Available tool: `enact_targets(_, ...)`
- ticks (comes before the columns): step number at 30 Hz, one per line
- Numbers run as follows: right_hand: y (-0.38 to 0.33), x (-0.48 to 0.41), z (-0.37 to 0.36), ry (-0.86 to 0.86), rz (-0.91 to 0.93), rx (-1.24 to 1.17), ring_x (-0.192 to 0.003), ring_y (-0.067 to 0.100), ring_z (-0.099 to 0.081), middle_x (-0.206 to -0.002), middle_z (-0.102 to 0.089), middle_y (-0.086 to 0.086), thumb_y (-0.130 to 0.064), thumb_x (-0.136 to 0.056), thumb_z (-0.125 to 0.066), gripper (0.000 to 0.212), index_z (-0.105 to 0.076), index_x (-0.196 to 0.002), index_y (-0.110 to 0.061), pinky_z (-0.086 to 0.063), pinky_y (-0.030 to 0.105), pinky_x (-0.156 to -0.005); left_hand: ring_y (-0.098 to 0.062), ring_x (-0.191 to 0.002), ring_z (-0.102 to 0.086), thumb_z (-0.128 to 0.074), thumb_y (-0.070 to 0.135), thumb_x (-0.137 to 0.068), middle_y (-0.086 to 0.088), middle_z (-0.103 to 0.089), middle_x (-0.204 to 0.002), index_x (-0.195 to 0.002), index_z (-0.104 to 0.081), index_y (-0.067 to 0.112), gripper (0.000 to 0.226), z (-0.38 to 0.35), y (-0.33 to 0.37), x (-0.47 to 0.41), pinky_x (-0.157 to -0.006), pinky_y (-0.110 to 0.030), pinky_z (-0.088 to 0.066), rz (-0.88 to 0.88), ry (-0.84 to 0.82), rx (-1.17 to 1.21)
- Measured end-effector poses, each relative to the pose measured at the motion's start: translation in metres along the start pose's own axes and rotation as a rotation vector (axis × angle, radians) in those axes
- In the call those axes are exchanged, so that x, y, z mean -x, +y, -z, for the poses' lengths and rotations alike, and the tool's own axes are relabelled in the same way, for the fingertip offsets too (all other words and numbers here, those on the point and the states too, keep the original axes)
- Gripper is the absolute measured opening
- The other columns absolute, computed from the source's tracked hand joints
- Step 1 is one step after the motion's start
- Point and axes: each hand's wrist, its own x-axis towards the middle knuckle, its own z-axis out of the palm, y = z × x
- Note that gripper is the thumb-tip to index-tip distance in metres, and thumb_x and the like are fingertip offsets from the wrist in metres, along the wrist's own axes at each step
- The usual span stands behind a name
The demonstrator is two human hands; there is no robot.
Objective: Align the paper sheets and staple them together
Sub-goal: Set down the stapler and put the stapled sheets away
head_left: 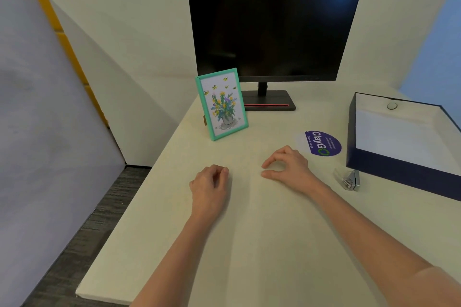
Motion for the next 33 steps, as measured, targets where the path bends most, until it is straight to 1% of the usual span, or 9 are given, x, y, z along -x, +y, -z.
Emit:
enact_targets(8, -0.009, -0.006, -0.004, 0.011, -0.057, 0.034, -0.115, 0.015, -0.043, -0.107, -0.049, -0.006, -0.038, -0.071, -0.079, 0.014, -0.066, -0.077, -0.039, -0.028, 0.039, -0.105, -0.022, -0.086, -0.060, -0.052, 0.032, -0.092, -0.001, -0.066, -0.084, -0.083, -0.066, 0.021, 0.020, 0.000, 0.001, 0.001, -0.091, -0.048, -0.045, -0.006, -0.004, -0.019)
enact_targets(13, -0.011, -0.010, -0.001, -0.037, -0.045, 0.044, -0.114, 0.016, -0.042, -0.103, -0.048, -0.005, -0.033, -0.074, -0.077, 0.013, -0.065, -0.073, -0.037, -0.028, 0.034, -0.097, -0.022, -0.085, -0.059, -0.052, 0.032, -0.091, -0.002, -0.066, -0.084, -0.082, -0.067, 0.018, 0.023, 0.001, 0.001, 0.001, -0.091, -0.048, -0.045, -0.012, -0.004, -0.025)
enact_targets(16, -0.012, -0.012, -0.001, -0.055, -0.022, 0.075, -0.115, 0.016, -0.040, -0.102, -0.046, -0.005, -0.031, -0.076, -0.075, 0.007, -0.070, -0.079, -0.030, -0.028, 0.033, -0.093, -0.022, -0.085, -0.059, -0.052, 0.033, -0.091, -0.003, -0.066, -0.084, -0.082, -0.067, 0.017, 0.024, 0.001, 0.001, 0.001, -0.091, -0.048, -0.045, -0.015, -0.004, -0.031)
enact_targets(19, -0.012, -0.014, -0.001, -0.084, -0.002, 0.096, -0.119, 0.016, -0.037, -0.104, -0.044, -0.004, -0.028, -0.079, -0.073, 0.007, -0.071, -0.084, -0.025, -0.030, 0.035, -0.097, -0.022, -0.087, -0.059, -0.053, 0.032, -0.092, -0.002, -0.065, -0.086, -0.084, -0.068, 0.017, 0.023, 0.001, 0.001, 0.001, -0.091, -0.048, -0.045, -0.023, -0.003, -0.040)
enact_targets(23, -0.013, -0.015, 0.000, -0.175, 0.002, 0.183, -0.122, 0.018, -0.032, -0.117, -0.043, 0.000, -0.031, -0.086, -0.064, 0.011, -0.067, -0.093, -0.023, -0.030, 0.036, -0.103, -0.021, -0.088, -0.057, -0.054, 0.031, -0.091, 0.000, -0.064, -0.085, -0.084, -0.067, 0.022, 0.018, 0.002, 0.002, 0.001, -0.091, -0.043, -0.043, -0.047, -0.012, -0.082)
enact_targets(26, -0.013, -0.016, 0.004, -0.258, -0.013, 0.248, -0.123, 0.018, -0.028, -0.124, -0.038, 0.001, -0.034, -0.091, -0.055, 0.017, -0.062, -0.100, -0.022, -0.026, 0.035, -0.106, -0.018, -0.091, -0.050, -0.051, 0.030, -0.092, 0.003, -0.062, -0.089, -0.088, -0.066, 0.024, 0.016, 0.001, 0.008, 0.002, -0.083, -0.031, -0.029, -0.095, -0.047, -0.189)
enact_targets(28, -0.013, -0.015, 0.005, -0.287, -0.030, 0.260, -0.123, 0.019, -0.028, -0.126, -0.035, 0.002, -0.034, -0.092, -0.051, 0.020, -0.060, -0.103, -0.021, -0.025, 0.033, -0.107, -0.018, -0.094, -0.047, -0.049, 0.030, -0.093, 0.005, -0.058, -0.091, -0.094, -0.066, 0.025, 0.018, -0.001, 0.012, 0.002, -0.081, -0.030, -0.026, -0.131, -0.079, -0.243)
enact_targets(30, -0.013, -0.014, 0.005, -0.282, -0.054, 0.220, -0.124, 0.020, -0.028, -0.127, -0.035, 0.003, -0.034, -0.093, -0.049, 0.021, -0.059, -0.105, -0.019, -0.025, 0.032, -0.109, -0.019, -0.098, -0.047, -0.049, 0.030, -0.093, 0.004, -0.058, -0.097, -0.100, -0.065, 0.026, 0.018, -0.007, 0.016, 0.001, -0.082, -0.030, -0.027, -0.182, -0.112, -0.303)
enact_targets(33, -0.010, -0.010, 0.012, -0.234, -0.111, 0.061, -0.126, 0.020, -0.028, -0.124, -0.035, 0.003, -0.030, -0.095, -0.047, 0.022, -0.058, -0.106, -0.016, -0.025, 0.030, -0.109, -0.021, -0.102, -0.047, -0.050, 0.029, -0.092, 0.001, -0.057, -0.104, -0.107, -0.064, 0.025, 0.021, -0.020, 0.019, -0.002, -0.085, -0.032, -0.031, -0.250, -0.157, -0.369)
